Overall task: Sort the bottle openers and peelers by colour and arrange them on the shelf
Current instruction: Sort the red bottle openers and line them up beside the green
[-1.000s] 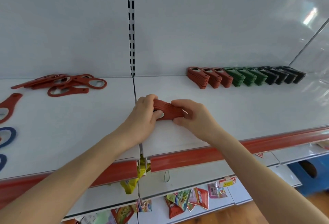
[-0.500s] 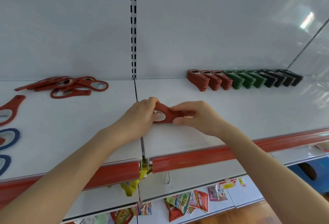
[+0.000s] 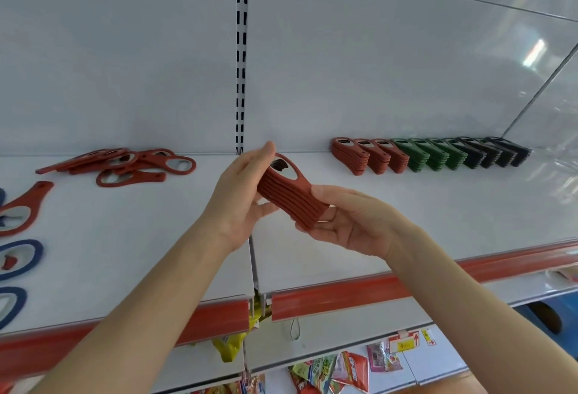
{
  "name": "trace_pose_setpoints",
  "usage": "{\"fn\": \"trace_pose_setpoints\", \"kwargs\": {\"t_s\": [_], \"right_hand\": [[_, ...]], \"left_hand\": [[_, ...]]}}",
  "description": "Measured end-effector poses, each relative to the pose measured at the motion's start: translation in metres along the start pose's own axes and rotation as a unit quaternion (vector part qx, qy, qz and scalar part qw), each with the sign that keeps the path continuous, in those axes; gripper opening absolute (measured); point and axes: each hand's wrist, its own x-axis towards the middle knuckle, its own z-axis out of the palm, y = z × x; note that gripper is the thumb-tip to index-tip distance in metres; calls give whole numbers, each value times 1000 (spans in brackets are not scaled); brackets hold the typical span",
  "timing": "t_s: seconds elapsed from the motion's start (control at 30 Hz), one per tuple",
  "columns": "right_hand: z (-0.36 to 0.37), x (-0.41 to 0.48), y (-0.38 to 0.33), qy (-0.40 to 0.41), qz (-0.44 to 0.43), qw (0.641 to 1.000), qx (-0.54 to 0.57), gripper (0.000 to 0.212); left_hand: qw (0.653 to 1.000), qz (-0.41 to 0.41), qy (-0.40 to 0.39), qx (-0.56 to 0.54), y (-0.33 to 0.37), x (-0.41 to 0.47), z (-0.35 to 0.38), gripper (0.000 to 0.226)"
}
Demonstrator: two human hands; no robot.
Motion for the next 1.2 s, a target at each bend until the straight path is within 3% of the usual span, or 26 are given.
{"fn": "trace_pose_setpoints", "kwargs": {"t_s": [0.13,0.27,0.4,0.47,0.53,0.87,1.2], "right_hand": [[4,-2,-1,-11,5,1000,-20,38],[4,-9,-8,22,-50,985,-163,29],[14,-13,-4,142,-201,908,-339,8],[21,-13,1,166,-269,852,-416,9],[25,-12,5,181,-296,819,-456,11],[28,-5,8,189,-273,833,-442,33],[21,0,10,204,-289,854,-383,35]], "left_hand": [[994,40,-5,-98,0,-4,11,14],[994,30,-5,-106,0,1,11,14],[994,27,-6,-108,-2,6,11,14],[994,28,-15,-105,-2,8,13,13],[994,29,-18,-106,-1,10,15,13],[991,15,-10,-132,1,15,24,11],[994,20,-17,-105,3,19,30,10]]}}
